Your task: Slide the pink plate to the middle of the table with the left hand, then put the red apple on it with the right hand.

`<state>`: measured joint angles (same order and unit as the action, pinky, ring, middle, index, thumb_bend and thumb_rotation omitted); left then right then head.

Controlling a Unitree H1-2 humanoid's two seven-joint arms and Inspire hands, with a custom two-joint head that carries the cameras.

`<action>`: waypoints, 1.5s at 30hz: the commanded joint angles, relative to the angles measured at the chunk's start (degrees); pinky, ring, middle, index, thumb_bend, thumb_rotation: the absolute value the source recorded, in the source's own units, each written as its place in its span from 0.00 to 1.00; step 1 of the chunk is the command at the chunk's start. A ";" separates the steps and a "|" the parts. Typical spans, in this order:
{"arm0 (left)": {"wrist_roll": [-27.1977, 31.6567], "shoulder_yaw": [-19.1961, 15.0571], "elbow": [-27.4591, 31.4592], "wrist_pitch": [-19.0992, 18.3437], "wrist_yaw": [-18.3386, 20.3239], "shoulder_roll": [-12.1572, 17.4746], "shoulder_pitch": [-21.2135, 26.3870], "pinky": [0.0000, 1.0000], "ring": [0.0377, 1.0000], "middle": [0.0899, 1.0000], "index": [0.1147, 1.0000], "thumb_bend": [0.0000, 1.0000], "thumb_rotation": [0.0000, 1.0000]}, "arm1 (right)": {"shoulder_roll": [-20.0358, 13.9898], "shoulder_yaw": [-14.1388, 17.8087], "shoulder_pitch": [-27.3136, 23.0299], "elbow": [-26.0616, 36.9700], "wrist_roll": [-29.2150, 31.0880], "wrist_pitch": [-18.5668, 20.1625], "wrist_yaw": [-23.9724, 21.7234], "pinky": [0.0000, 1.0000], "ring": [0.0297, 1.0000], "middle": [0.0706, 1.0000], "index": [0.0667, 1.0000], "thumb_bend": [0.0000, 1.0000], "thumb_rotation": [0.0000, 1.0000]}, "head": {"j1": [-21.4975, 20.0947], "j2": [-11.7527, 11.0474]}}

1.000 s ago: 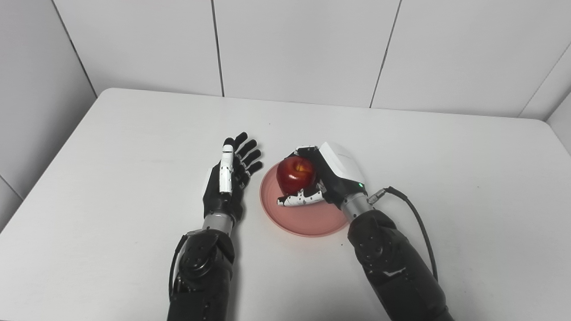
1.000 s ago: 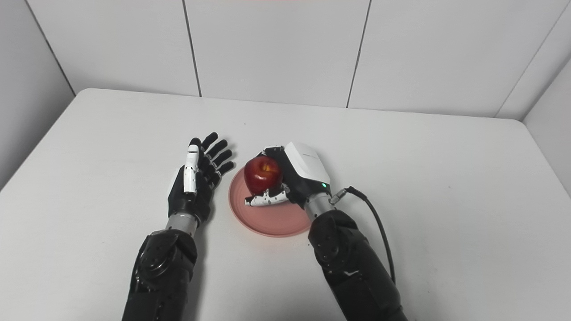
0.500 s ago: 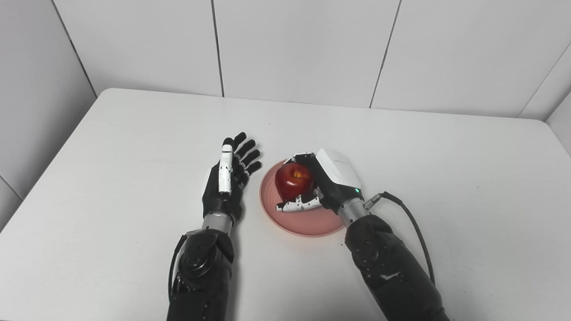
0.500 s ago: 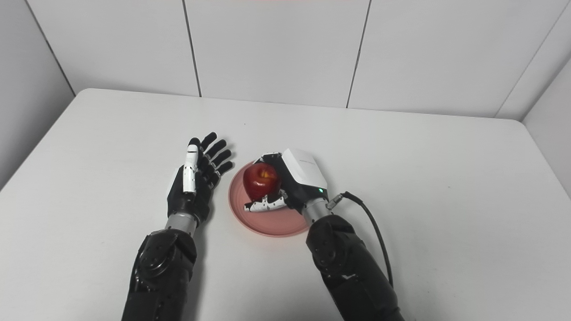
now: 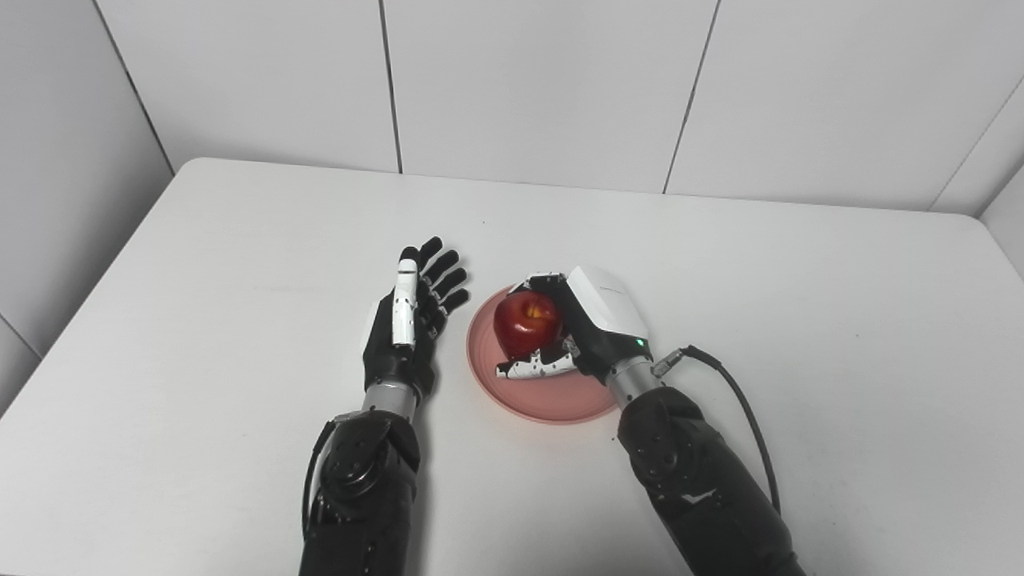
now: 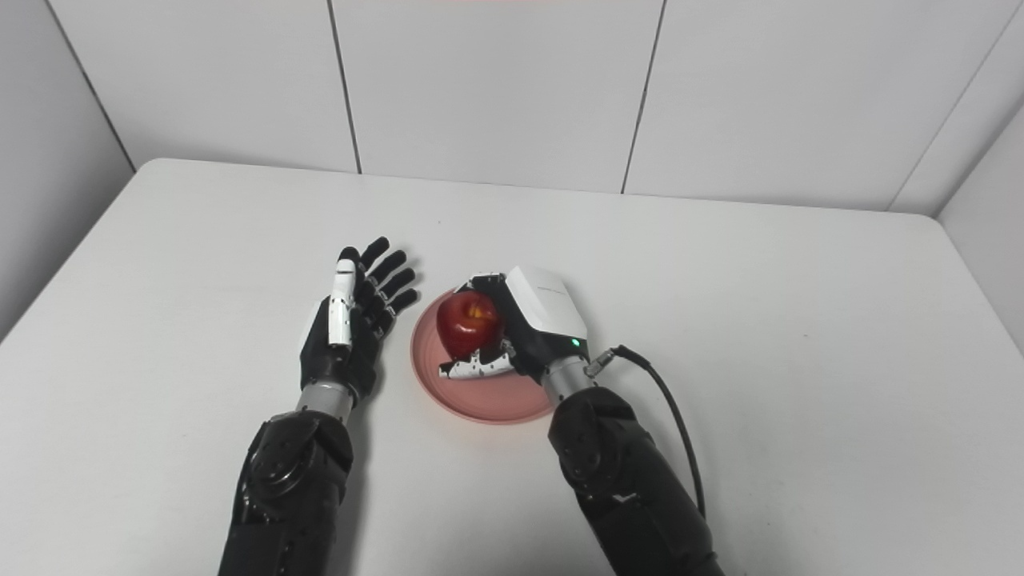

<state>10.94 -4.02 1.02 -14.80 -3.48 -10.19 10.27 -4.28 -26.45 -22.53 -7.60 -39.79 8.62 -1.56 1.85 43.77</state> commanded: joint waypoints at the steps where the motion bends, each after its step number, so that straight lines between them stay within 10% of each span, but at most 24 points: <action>1: 0.33 0.04 0.32 -0.22 -0.14 -0.23 1.49 0.84 0.85 0.85 0.83 0.43 1.00 | 0.41 0.33 -0.98 1.22 -0.87 -0.37 0.48 0.32 0.39 0.45 0.45 0.52 0.15 | -0.06 0.02; 3: 0.27 0.07 0.26 -0.14 -0.09 -0.18 1.47 0.84 0.85 0.85 0.84 0.43 1.00 | 0.42 0.34 -0.94 1.64 -1.20 0.08 0.24 0.33 0.40 0.46 0.45 0.52 0.15 | -0.06 0.02; 6: -0.05 0.18 0.18 0.01 -0.17 -0.10 1.45 0.84 0.85 0.85 0.83 0.43 1.00 | 0.39 0.41 -0.88 2.13 -1.59 0.31 0.05 0.40 0.47 0.53 0.54 0.84 0.32 | -0.24 0.01; 15: -0.10 0.12 0.14 -0.12 -0.25 -0.08 1.60 0.84 0.84 0.85 0.83 0.43 1.00 | 0.12 0.76 -0.81 2.99 -2.55 0.38 -0.92 0.46 0.52 0.58 0.60 0.98 0.49 | -0.51 0.03; 45: 0.41 -0.33 -0.22 0.22 0.03 0.13 1.76 0.82 0.83 0.84 0.83 0.43 1.00 | 0.88 3.87 0.67 8.65 -1.61 1.78 -1.92 0.67 0.74 0.78 0.79 1.00 0.60 | -1.09 0.19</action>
<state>10.95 -4.34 0.49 -14.66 -3.48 -10.03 10.72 -4.17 -23.46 -20.15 -1.10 -41.74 10.34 -3.98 0.70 43.95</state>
